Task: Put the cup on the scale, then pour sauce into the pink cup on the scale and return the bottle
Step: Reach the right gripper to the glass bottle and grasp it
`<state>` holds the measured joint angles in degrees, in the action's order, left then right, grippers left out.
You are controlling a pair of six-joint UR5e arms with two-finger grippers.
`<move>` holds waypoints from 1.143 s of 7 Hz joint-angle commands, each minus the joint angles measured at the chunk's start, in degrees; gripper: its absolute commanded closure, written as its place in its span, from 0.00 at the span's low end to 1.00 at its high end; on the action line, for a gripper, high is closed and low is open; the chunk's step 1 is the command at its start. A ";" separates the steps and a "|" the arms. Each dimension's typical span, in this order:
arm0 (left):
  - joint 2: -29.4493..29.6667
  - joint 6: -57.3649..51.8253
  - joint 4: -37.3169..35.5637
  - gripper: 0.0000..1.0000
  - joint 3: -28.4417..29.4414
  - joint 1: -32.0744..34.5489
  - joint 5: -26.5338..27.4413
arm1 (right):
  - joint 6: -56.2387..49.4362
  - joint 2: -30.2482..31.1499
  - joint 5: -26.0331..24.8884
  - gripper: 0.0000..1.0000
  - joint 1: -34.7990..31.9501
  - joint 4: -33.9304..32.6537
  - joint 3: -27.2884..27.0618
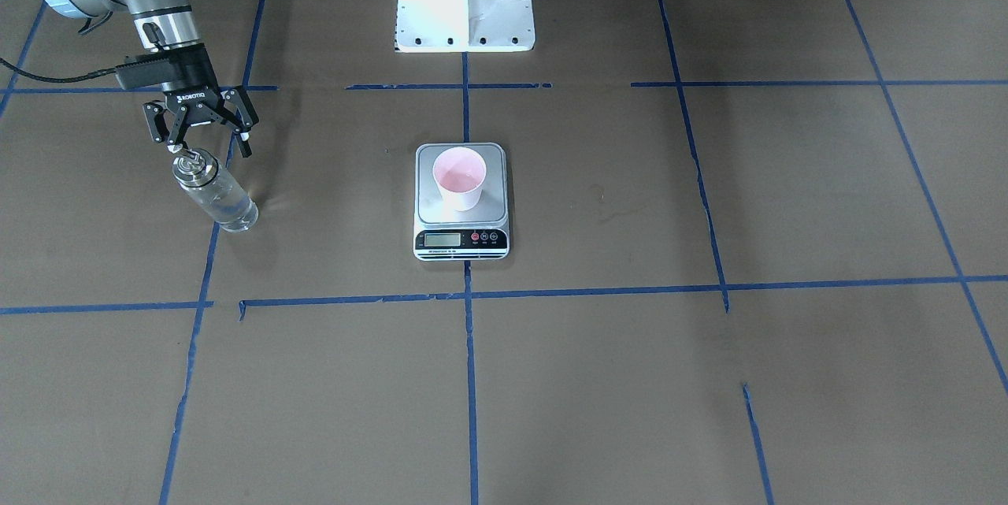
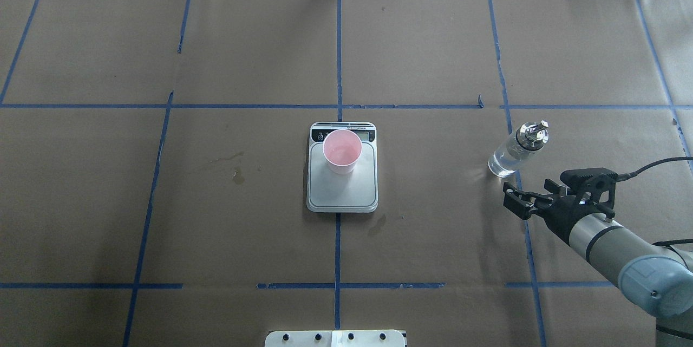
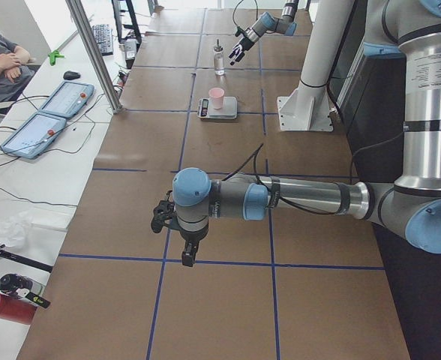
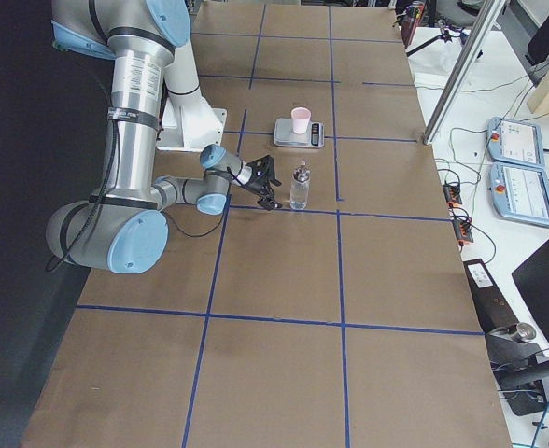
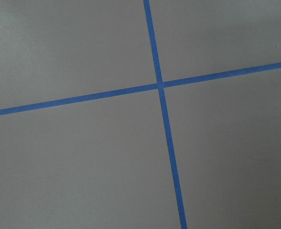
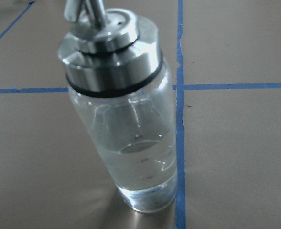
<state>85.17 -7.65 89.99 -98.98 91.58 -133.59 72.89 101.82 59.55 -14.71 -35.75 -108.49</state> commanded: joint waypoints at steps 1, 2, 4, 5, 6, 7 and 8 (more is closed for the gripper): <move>0.00 0.00 0.01 0.00 0.10 0.00 0.00 | -3.61 -0.75 -2.33 0.00 0.04 -0.03 0.73; -0.09 0.00 0.01 0.00 0.10 0.00 0.00 | -4.33 -0.84 -3.38 0.00 0.12 -0.20 1.08; -0.09 0.00 0.01 0.00 0.10 0.00 0.00 | -6.95 -0.92 -4.88 0.00 0.04 -0.12 1.87; 0.00 0.00 0.01 0.00 0.10 0.00 0.00 | -7.23 -4.14 -5.06 0.00 -0.66 -0.29 3.35; 0.00 0.00 0.01 0.00 0.10 0.00 0.00 | -7.67 -5.83 -4.97 0.00 -1.71 -0.12 6.15; 0.00 0.00 0.01 0.00 0.10 -0.09 0.00 | -9.41 -6.89 -4.97 0.00 -2.42 0.15 6.79; 0.00 0.00 0.01 0.00 0.10 0.00 0.00 | -9.61 -6.90 -4.97 0.00 -2.95 0.15 6.88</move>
<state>85.16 -7.65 90.00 -98.88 91.54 -133.59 64.04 95.54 54.59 -16.90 -35.69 -102.22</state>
